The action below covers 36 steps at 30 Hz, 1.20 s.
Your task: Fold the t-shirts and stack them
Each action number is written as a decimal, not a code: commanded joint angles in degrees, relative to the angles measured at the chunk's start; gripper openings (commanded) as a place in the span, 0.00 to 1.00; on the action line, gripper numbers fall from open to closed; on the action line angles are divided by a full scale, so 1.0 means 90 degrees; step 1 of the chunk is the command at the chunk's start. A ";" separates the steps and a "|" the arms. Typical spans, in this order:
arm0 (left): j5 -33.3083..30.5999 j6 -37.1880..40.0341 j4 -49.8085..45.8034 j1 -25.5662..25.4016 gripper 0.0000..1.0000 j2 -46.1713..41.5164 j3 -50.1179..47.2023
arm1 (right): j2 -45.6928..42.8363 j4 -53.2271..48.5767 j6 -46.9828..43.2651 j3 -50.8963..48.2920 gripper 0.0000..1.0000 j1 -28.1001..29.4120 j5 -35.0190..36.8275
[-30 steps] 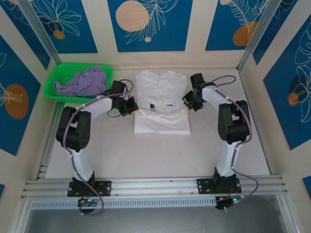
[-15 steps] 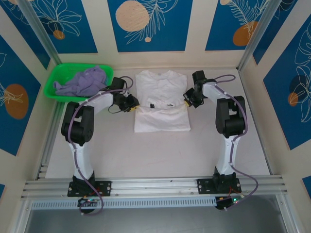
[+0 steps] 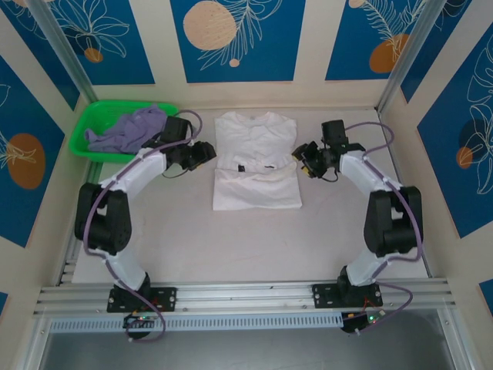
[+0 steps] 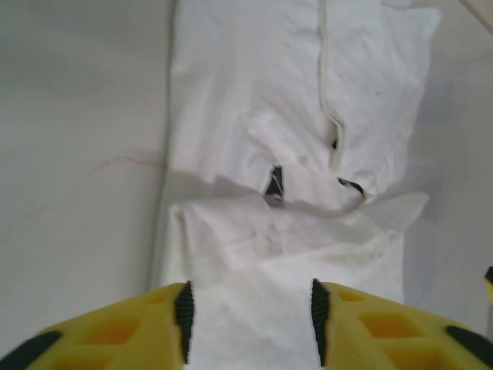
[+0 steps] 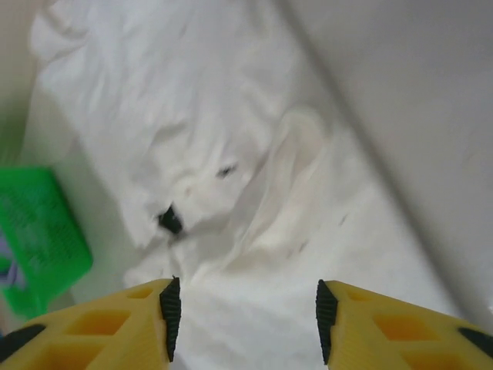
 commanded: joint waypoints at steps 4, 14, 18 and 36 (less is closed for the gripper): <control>-0.0389 0.0156 0.0424 -0.1644 0.35 -0.0002 -0.0756 | -0.0217 0.1662 -0.0270 -0.1496 0.34 0.0635 -0.1410; -0.0952 0.0558 0.0716 -0.1825 0.33 0.1099 -0.1139 | 0.0653 0.1385 -0.0347 -0.1754 0.22 0.0818 -0.0967; -0.0863 0.0510 0.0835 -0.1761 0.35 0.1063 -0.1555 | 0.0756 0.1493 -0.0303 -0.2086 0.21 0.0886 -0.0887; -0.0717 -0.0308 0.0972 -0.1867 0.37 -0.1856 -0.4859 | -0.0923 0.1458 0.0988 -0.4391 0.23 0.3035 0.0349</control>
